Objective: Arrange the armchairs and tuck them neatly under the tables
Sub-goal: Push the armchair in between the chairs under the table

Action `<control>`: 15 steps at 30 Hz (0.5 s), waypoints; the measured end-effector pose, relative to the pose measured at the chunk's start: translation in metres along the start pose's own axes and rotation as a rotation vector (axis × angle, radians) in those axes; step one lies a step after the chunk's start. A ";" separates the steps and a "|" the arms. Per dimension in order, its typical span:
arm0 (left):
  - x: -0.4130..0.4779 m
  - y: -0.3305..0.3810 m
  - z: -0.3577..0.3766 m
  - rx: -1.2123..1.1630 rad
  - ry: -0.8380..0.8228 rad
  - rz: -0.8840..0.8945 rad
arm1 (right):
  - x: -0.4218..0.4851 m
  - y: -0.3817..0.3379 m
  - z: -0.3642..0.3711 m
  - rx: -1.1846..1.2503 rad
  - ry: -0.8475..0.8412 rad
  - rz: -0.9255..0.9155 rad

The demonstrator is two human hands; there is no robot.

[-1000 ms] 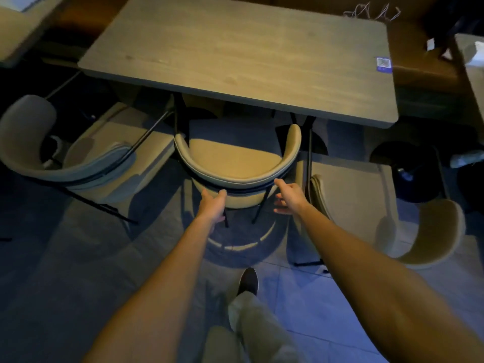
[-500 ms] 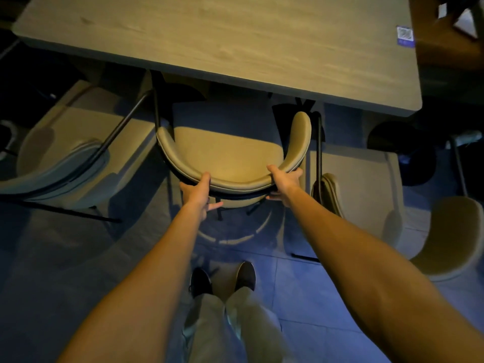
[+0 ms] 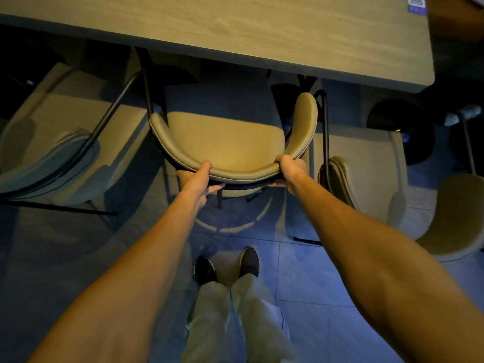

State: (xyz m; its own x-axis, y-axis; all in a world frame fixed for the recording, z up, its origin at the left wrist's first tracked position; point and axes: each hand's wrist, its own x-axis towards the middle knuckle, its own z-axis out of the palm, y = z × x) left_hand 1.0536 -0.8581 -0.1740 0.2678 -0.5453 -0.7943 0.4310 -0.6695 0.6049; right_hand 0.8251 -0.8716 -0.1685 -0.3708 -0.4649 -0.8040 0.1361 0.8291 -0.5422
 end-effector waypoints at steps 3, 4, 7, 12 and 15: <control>-0.004 0.002 -0.010 0.014 -0.012 0.011 | -0.005 0.011 0.005 0.035 0.026 -0.005; -0.006 0.003 -0.014 0.018 -0.013 0.008 | -0.010 0.014 0.007 0.041 0.027 -0.002; -0.010 0.005 -0.026 0.033 -0.007 -0.004 | -0.022 0.026 0.011 0.070 0.019 0.015; -0.017 -0.006 -0.046 0.050 -0.034 -0.002 | -0.040 0.048 0.010 0.118 0.022 0.048; -0.020 -0.013 -0.057 0.063 -0.063 0.010 | -0.049 0.061 0.006 0.138 0.023 0.048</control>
State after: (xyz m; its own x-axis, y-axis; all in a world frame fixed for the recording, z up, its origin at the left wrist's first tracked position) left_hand 1.0913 -0.8098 -0.1696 0.2164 -0.5810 -0.7846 0.3733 -0.6933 0.6164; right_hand 0.8572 -0.7998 -0.1642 -0.3816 -0.4168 -0.8250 0.2784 0.7993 -0.5326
